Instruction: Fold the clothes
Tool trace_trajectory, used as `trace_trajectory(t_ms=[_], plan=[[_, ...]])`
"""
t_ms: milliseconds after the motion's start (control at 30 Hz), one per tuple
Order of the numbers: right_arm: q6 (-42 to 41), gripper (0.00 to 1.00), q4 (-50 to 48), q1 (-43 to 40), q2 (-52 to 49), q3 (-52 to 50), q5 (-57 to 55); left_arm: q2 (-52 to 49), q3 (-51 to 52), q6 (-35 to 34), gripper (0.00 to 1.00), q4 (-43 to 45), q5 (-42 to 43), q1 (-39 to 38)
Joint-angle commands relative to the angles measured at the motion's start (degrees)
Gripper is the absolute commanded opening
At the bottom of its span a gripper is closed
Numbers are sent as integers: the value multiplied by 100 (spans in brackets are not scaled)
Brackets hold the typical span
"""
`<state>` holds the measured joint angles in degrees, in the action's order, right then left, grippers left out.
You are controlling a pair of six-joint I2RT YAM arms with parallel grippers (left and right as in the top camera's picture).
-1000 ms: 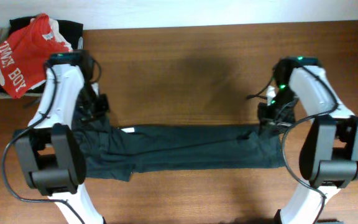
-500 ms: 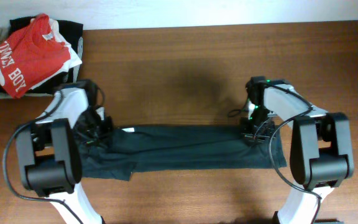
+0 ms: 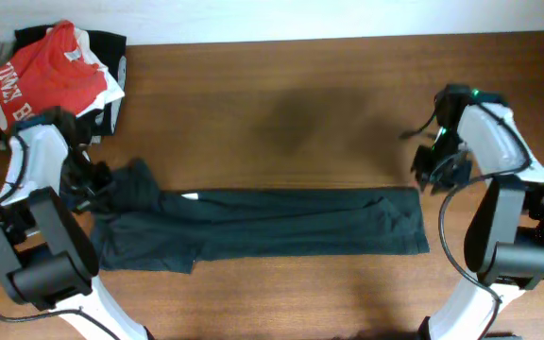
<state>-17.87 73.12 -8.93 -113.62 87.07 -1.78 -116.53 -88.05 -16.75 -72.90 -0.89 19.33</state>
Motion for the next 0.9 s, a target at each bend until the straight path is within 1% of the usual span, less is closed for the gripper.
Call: trace_trajectory(t_ms=[0, 33, 67, 100, 133, 167, 267, 333, 367, 400, 467, 567, 600, 633, 733, 833, 867], plan=[[-59, 99, 170, -251, 52, 616, -186, 291, -741, -33, 30, -188, -197, -13], [-39, 99, 177, -385, 50, 614, -109, 310, -826, -33, 63, -227, -192, -15], [166, 99, 192, -522, 44, 538, 205, 308, -837, -33, 93, -267, -195, -15], [417, 99, 188, -645, 44, 382, 492, 304, -826, -33, 94, -291, -195, -15], [411, 99, 133, -748, 44, 157, 533, 304, -826, -33, 99, -299, -195, -15], [415, 99, 13, -846, 44, -138, 699, 304, -824, -35, 99, -299, -192, -15], [935, 99, -422, -916, 44, -800, 1432, 304, -817, -33, 99, -306, -192, -15], [1045, 99, -682, -909, 44, -1298, 1648, 304, -769, -33, 99, -302, -192, -15], [1259, 99, -815, -909, 44, -1521, 1829, 304, -748, -33, 99, -304, -192, -15], [1543, 99, -951, -907, 44, -1707, 2243, 304, -739, -33, 99, -302, -192, -15], [1770, 99, -1187, -907, 44, -2015, 2671, 304, -734, -33, 99, -282, -192, -15], [1768, 100, -1502, -861, 44, -2317, 2693, 304, -734, -35, 99, -280, -192, -15], [1766, 97, -1593, -787, 44, -2417, 2715, 304, -734, -35, 99, -280, -192, -15], [1766, 91, -1668, -669, 44, -2492, 2734, 304, -734, -33, 99, -275, -192, -15], [1764, 91, -1801, -293, 44, -2538, 2734, 304, -734, -33, 99, -267, -192, -15], [1781, 95, -1821, 15, 44, -2538, 2728, 304, -734, -33, 99, -267, -192, -15], [1906, 95, -1858, 70, 44, -2540, 2726, 304, -734, -33, 99, -267, -195, -15]])
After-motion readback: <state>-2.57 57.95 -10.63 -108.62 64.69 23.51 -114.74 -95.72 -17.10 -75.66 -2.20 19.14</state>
